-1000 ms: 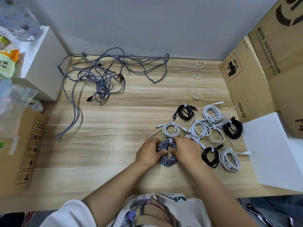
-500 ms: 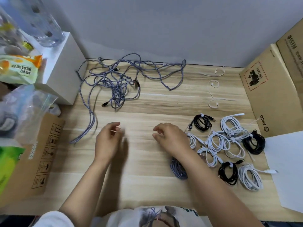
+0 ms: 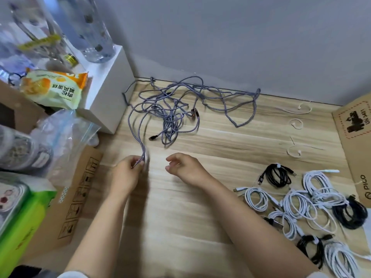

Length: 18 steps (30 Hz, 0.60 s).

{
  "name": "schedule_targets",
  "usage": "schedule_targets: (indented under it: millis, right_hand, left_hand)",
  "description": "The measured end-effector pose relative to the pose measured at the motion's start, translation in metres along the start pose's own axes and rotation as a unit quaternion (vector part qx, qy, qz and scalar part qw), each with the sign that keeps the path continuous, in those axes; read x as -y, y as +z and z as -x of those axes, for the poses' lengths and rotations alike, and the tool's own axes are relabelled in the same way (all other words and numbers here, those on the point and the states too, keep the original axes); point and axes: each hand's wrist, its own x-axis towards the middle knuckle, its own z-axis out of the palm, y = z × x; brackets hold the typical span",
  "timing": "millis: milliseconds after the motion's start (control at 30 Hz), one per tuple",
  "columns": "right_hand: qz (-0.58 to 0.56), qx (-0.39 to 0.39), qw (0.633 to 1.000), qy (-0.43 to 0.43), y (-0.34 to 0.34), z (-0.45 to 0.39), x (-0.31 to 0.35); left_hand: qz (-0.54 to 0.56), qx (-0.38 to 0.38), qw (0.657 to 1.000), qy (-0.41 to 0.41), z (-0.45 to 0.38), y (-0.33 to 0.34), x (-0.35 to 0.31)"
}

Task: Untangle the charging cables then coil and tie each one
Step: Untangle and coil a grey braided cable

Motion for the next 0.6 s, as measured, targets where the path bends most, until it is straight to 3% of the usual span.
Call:
schedule_targets:
  millis: [67,167,233,333,433,500,600]
  right_hand:
    - [-0.062,0.01,0.998,0.011,0.003,0.001,0.001]
    - [-0.216,0.029,0.975,0.04,0.0,0.009,0.014]
    - [-0.329,0.055,0.942,0.04,-0.007,0.016,0.026]
    - [-0.438,0.059,0.897,0.016,-0.018,0.029,0.04]
    - [-0.441,-0.012,0.897,-0.011,-0.024,0.036,0.041]
    - [-0.393,-0.075,0.916,-0.032,-0.03,0.038,0.035]
    - [-0.213,-0.122,0.966,-0.08,-0.031,0.047,0.022]
  left_hand:
    - [0.145,0.018,0.989,-0.007,0.006,-0.003,-0.013]
    - [0.306,0.099,0.947,-0.014,0.025,-0.01,-0.044]
    - [0.318,0.193,0.928,0.035,0.039,-0.012,-0.057]
    - [0.253,0.345,0.894,0.133,0.053,-0.008,-0.058]
    - [0.268,0.431,0.853,0.125,0.051,-0.008,-0.05]
    - [0.333,0.411,0.848,0.042,0.045,-0.01,-0.053]
    - [0.44,0.342,0.825,-0.098,0.027,-0.006,-0.065]
